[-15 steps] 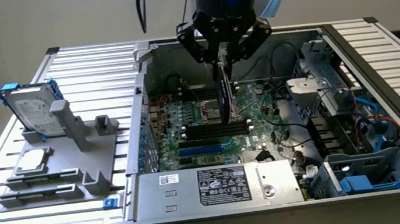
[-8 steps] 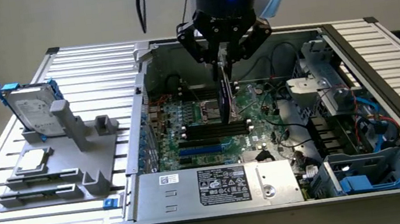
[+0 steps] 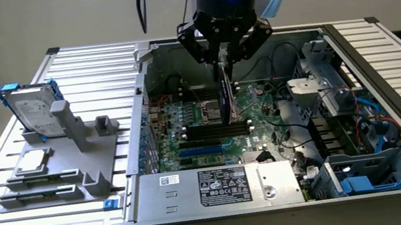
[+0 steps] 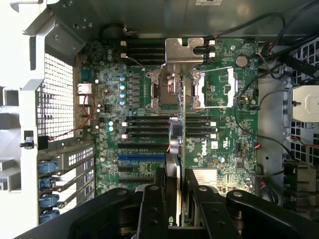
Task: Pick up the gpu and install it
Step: 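Insert the gpu into the slot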
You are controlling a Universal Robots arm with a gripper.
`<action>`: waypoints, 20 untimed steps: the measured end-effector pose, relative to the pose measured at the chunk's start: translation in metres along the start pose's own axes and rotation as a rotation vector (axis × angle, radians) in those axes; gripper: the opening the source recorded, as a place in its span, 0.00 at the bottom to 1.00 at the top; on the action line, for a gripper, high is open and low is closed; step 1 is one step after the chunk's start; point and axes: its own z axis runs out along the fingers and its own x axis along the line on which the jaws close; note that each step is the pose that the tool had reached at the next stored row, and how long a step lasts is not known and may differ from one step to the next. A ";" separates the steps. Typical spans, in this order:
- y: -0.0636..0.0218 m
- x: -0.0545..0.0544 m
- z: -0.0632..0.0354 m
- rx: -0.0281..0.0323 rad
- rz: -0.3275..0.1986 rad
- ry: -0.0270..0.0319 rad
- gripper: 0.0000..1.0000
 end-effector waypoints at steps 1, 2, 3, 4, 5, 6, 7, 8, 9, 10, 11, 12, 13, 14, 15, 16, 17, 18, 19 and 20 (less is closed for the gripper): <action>0.0000 0.000 0.0000 0.0001 0.000 0.0000 0.26; 0.0000 0.000 0.0001 0.0001 -0.001 0.0000 0.26; 0.0000 0.000 0.0002 0.0003 -0.012 0.0008 0.26; 0.0000 0.000 0.0004 0.0005 -0.029 0.0020 0.26; 0.0000 0.000 0.0004 0.0009 -0.047 0.0033 0.26; -0.0001 0.000 0.0004 0.0012 -0.065 0.0046 0.26; -0.0001 0.000 0.0005 0.0015 -0.083 0.0058 0.26; -0.0001 0.000 0.0006 0.0018 -0.101 0.0070 0.26; -0.0001 0.000 0.0007 0.0020 -0.119 0.0082 0.26; -0.0001 0.000 0.0008 0.0025 -0.139 0.0096 0.26; -0.0001 0.000 0.0008 0.0029 -0.157 0.0109 0.26; -0.0001 0.000 0.0009 0.0031 -0.174 0.0121 0.26; -0.0001 0.000 0.0010 0.0034 -0.192 0.0134 0.26; -0.0001 0.000 0.0011 0.0037 -0.210 0.0147 0.26; -0.0001 0.000 0.0011 0.0040 -0.228 0.0159 0.26; -0.0001 0.000 0.0012 0.0043 -0.246 0.0172 0.26; -0.0001 0.000 0.0013 0.0046 -0.264 0.0184 0.26; -0.0001 0.000 0.0013 0.0050 -0.283 0.0197 0.26; -0.0001 0.000 0.0014 0.0053 -0.302 0.0211 0.26; -0.0001 0.000 0.0014 0.0055 -0.320 0.0223 0.26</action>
